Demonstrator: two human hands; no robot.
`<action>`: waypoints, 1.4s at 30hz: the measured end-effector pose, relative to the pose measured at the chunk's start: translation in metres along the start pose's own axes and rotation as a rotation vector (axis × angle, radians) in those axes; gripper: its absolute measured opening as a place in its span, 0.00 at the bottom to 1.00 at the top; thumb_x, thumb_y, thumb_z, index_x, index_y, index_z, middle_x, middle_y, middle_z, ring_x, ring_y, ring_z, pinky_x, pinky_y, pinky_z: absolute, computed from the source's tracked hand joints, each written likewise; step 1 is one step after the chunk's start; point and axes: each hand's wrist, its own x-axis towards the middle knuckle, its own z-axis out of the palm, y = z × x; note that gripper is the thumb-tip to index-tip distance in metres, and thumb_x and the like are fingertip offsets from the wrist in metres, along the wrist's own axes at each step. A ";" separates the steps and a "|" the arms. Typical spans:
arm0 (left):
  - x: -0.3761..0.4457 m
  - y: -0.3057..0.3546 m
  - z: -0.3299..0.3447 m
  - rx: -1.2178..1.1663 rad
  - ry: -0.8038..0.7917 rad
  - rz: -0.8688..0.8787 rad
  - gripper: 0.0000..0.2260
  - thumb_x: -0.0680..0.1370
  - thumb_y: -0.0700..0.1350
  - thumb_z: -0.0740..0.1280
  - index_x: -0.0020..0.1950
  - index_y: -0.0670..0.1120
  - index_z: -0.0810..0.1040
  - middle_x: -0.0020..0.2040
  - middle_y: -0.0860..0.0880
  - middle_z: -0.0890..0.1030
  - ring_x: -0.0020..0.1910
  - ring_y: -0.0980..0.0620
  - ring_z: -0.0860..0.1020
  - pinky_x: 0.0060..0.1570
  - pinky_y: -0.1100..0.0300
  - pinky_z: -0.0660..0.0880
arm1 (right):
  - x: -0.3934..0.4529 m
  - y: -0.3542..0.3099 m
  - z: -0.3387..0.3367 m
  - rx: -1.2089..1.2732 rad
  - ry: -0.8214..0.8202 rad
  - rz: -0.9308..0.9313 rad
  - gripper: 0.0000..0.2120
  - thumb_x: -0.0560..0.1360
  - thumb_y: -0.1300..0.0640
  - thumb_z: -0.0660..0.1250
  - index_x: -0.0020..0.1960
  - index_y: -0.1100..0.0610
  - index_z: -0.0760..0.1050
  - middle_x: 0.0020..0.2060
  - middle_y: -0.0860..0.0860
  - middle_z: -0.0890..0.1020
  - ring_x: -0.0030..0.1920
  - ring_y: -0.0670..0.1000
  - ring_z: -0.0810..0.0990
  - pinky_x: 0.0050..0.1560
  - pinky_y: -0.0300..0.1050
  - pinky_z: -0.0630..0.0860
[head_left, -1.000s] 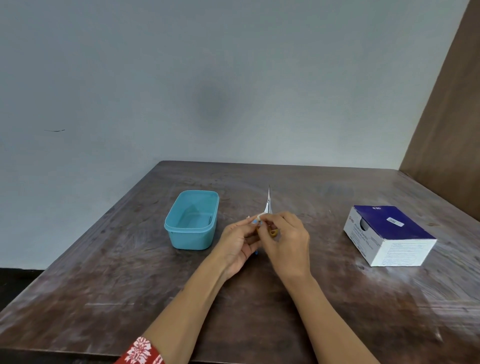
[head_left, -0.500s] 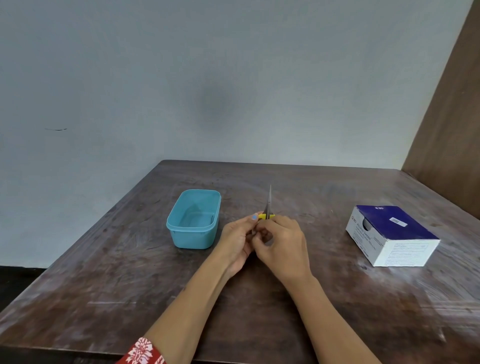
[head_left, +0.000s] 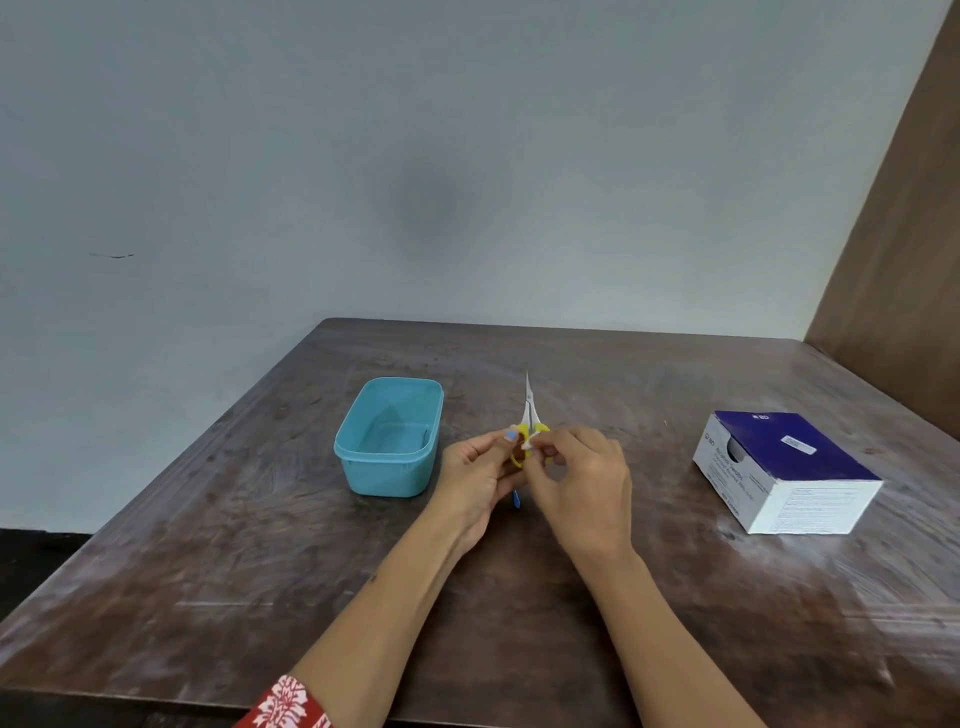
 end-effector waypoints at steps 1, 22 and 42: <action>0.000 0.000 0.000 -0.007 0.014 0.009 0.08 0.78 0.37 0.61 0.49 0.37 0.80 0.35 0.48 0.85 0.36 0.54 0.83 0.38 0.63 0.81 | -0.001 -0.001 0.000 0.002 -0.030 -0.003 0.04 0.67 0.56 0.65 0.37 0.55 0.79 0.32 0.48 0.78 0.33 0.49 0.76 0.41 0.45 0.71; 0.002 -0.003 -0.003 0.051 0.024 0.012 0.09 0.79 0.38 0.61 0.54 0.37 0.79 0.42 0.45 0.84 0.41 0.52 0.83 0.41 0.61 0.81 | -0.001 0.001 0.000 0.035 -0.052 0.011 0.03 0.69 0.58 0.69 0.43 0.54 0.80 0.36 0.49 0.80 0.36 0.49 0.77 0.42 0.46 0.74; 0.007 -0.008 -0.005 0.109 0.020 0.019 0.11 0.78 0.40 0.63 0.57 0.36 0.78 0.49 0.40 0.83 0.47 0.47 0.83 0.49 0.54 0.81 | 0.003 0.002 -0.003 0.196 0.035 0.160 0.08 0.72 0.66 0.69 0.49 0.58 0.81 0.43 0.51 0.83 0.44 0.50 0.81 0.47 0.46 0.78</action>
